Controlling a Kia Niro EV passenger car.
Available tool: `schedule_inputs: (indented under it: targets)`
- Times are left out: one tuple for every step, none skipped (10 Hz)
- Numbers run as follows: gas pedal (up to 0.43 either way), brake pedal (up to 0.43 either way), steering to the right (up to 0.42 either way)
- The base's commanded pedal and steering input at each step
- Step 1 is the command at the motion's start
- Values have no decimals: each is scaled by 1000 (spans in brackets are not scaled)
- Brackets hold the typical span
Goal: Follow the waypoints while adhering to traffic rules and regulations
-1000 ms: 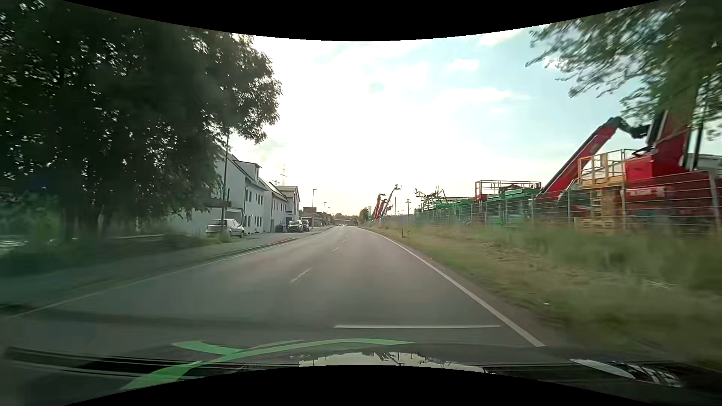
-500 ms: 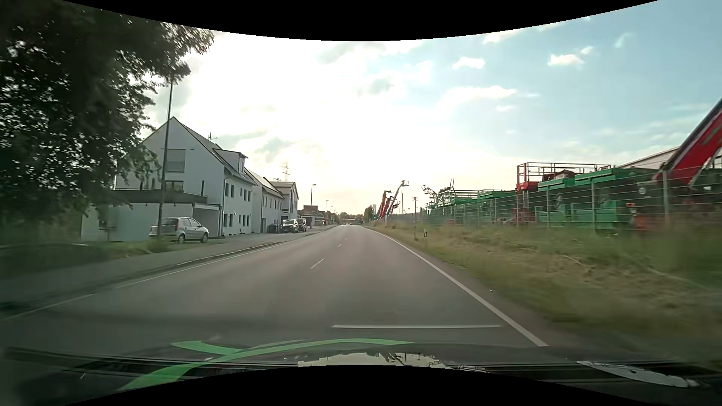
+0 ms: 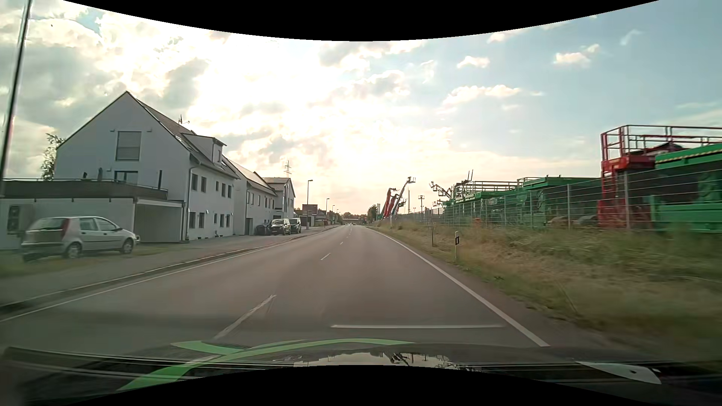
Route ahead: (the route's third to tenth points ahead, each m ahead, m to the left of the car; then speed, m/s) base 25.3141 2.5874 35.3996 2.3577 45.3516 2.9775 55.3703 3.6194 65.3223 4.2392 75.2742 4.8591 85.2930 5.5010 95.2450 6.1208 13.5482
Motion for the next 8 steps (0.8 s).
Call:
schedule_inputs:
  targets:
    - [189, 0, -10]
    - [189, 0, -10]
    - [189, 0, -10]
    - [189, 0, -10]
    - [189, 0, -10]
    - [189, 0, -10]
    - [189, 0, -10]
    - [189, 0, -10]
